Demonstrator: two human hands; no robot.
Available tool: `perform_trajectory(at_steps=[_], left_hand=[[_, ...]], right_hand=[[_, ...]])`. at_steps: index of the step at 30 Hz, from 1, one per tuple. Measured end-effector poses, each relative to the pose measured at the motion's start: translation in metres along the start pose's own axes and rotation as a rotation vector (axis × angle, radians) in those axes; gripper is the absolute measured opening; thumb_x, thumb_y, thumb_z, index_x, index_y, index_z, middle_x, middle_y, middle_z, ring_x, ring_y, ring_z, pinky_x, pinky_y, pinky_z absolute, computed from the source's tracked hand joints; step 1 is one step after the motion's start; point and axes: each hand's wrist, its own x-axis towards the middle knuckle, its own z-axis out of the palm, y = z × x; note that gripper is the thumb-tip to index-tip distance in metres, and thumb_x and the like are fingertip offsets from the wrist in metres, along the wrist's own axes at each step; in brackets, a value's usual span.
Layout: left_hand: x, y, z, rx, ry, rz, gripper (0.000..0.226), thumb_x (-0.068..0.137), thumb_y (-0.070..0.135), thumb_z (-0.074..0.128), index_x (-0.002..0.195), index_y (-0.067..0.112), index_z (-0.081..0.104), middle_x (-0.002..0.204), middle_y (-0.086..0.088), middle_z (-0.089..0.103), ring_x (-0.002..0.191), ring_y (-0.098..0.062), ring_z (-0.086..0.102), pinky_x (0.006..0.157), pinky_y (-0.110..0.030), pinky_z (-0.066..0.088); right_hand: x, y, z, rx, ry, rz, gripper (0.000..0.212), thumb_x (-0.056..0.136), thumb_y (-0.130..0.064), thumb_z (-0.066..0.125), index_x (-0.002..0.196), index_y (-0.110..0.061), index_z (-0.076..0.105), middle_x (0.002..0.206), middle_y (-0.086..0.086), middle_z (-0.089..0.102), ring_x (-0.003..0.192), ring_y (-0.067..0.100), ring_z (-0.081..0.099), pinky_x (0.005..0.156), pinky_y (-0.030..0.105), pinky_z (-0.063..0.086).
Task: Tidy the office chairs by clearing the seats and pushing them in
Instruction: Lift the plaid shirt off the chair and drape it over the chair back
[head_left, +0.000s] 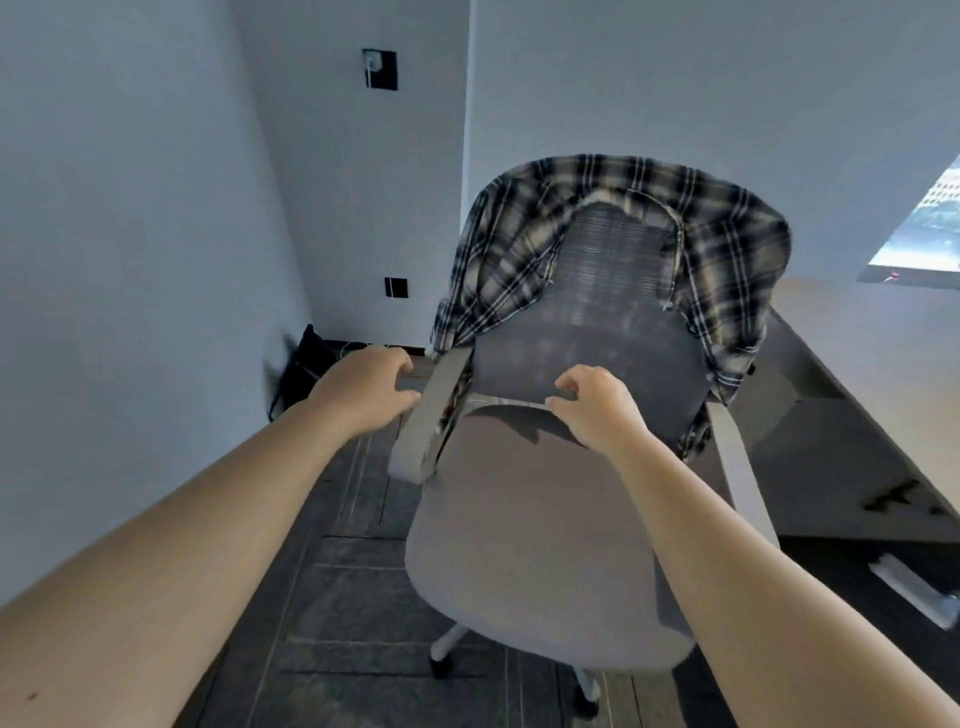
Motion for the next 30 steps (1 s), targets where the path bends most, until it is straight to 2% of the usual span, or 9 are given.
perform_trajectory(at_steps=[2, 5, 8, 12, 18, 21, 24, 30], left_hand=[[0.016, -0.016, -0.008, -0.023, 0.014, -0.015, 0.044, 0.09, 0.025, 0.056, 0.13, 0.007, 0.049, 0.136, -0.012, 0.052, 0.123, -0.026, 0.05, 0.103, -0.038, 0.041], [0.045, -0.029, -0.02, -0.048, 0.035, -0.016, 0.043, 0.091, 0.023, 0.056, 0.13, 0.005, 0.048, 0.136, -0.013, 0.052, 0.123, -0.026, 0.05, 0.101, -0.036, 0.04], [0.08, -0.037, -0.028, -0.054, 0.051, 0.001, 0.043, 0.091, 0.023, 0.055, 0.13, 0.005, 0.048, 0.135, -0.014, 0.053, 0.123, -0.027, 0.05, 0.1, -0.035, 0.04], [0.132, -0.044, -0.042, -0.049, 0.037, 0.025, 0.044, 0.091, 0.023, 0.055, 0.13, 0.005, 0.047, 0.138, -0.013, 0.05, 0.125, -0.025, 0.048, 0.103, -0.034, 0.039], [0.207, -0.054, -0.053, -0.076, -0.006, 0.085, 0.048, 0.09, 0.026, 0.057, 0.132, 0.007, 0.046, 0.139, -0.013, 0.048, 0.125, -0.027, 0.048, 0.106, -0.039, 0.04], [0.25, -0.064, -0.062, -0.081, -0.038, 0.149, 0.049, 0.09, 0.029, 0.055, 0.132, 0.006, 0.045, 0.138, -0.013, 0.048, 0.124, -0.027, 0.048, 0.104, -0.037, 0.039], [0.301, -0.078, -0.069, -0.06, -0.079, 0.245, 0.046, 0.091, 0.026, 0.055, 0.132, 0.006, 0.046, 0.136, -0.013, 0.05, 0.122, -0.025, 0.05, 0.101, -0.035, 0.041], [0.396, -0.103, -0.08, 0.009, -0.205, 0.413, 0.043, 0.091, 0.028, 0.053, 0.13, 0.009, 0.047, 0.134, -0.012, 0.051, 0.12, -0.025, 0.051, 0.1, -0.036, 0.043]], right_hand=[[0.023, -0.02, 0.004, -0.003, 0.011, -0.015, 0.033, 0.093, -0.021, 0.053, 0.122, -0.007, 0.054, 0.132, 0.011, 0.051, 0.114, 0.029, 0.054, 0.093, 0.036, 0.045], [0.059, -0.045, 0.007, 0.025, 0.034, -0.047, 0.035, 0.093, -0.021, 0.052, 0.125, -0.008, 0.051, 0.135, 0.011, 0.047, 0.102, 0.028, 0.057, 0.082, 0.033, 0.045], [0.098, -0.062, 0.01, 0.044, 0.065, -0.056, 0.037, 0.094, -0.022, 0.051, 0.128, -0.008, 0.048, 0.138, 0.012, 0.042, 0.105, 0.031, 0.057, 0.079, 0.034, 0.044], [0.145, -0.081, 0.005, 0.083, 0.105, -0.029, 0.046, 0.093, -0.023, 0.052, 0.135, -0.011, 0.039, 0.139, 0.012, 0.038, 0.118, 0.032, 0.05, 0.094, 0.044, 0.048], [0.212, -0.101, -0.01, 0.064, 0.195, 0.054, 0.058, 0.092, -0.024, 0.051, 0.144, -0.011, 0.027, 0.15, 0.012, 0.027, 0.136, 0.031, 0.029, 0.111, 0.045, 0.034], [0.25, -0.116, -0.008, 0.097, 0.265, 0.122, 0.063, 0.092, -0.025, 0.051, 0.146, -0.011, 0.021, 0.154, 0.012, 0.02, 0.141, 0.031, 0.021, 0.115, 0.045, 0.029], [0.293, -0.132, -0.003, 0.157, 0.364, 0.223, 0.067, 0.091, -0.026, 0.052, 0.147, -0.01, 0.017, 0.153, 0.014, 0.018, 0.14, 0.032, 0.021, 0.113, 0.045, 0.03], [0.377, -0.159, 0.005, 0.318, 0.564, 0.537, 0.083, 0.088, -0.037, 0.058, 0.146, -0.002, 0.01, 0.154, 0.019, 0.016, 0.141, 0.034, 0.021, 0.112, 0.044, 0.03]])
